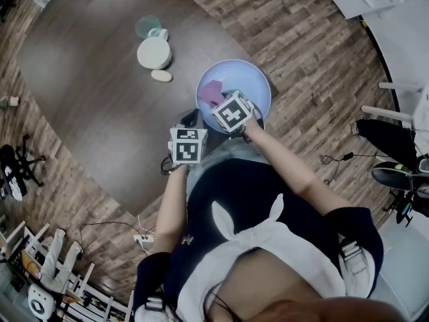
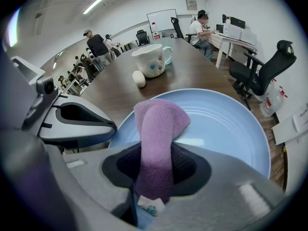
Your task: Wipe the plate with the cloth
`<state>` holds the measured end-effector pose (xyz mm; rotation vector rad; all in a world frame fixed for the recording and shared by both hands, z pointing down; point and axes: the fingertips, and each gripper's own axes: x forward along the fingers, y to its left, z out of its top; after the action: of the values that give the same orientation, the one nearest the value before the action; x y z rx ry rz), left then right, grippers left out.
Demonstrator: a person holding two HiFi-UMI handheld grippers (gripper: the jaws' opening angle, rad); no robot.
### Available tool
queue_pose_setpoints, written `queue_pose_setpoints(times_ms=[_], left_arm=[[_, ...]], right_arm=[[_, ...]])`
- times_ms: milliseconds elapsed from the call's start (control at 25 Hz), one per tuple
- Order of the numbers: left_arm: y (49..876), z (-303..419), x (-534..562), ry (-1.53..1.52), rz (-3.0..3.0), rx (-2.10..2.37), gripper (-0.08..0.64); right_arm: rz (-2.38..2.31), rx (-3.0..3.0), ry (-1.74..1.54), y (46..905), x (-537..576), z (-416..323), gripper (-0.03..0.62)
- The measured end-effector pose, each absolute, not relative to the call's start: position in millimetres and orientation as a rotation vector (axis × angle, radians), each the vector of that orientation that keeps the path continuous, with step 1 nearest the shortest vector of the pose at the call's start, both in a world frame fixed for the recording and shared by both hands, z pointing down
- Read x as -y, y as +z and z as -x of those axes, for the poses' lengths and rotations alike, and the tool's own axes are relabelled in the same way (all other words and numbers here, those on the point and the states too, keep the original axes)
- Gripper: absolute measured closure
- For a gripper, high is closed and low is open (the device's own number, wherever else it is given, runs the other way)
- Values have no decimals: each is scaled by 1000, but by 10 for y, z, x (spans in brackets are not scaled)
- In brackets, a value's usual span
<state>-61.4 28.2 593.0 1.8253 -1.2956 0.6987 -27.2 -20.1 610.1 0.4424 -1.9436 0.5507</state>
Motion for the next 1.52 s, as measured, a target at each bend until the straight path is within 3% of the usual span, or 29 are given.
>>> queue_pose_setpoints(times_ms=[1520], left_arm=[[5951, 624, -241, 719, -1820, 1297, 555]], right_arm=[[-327, 1919, 532, 6123, -47, 207, 448]])
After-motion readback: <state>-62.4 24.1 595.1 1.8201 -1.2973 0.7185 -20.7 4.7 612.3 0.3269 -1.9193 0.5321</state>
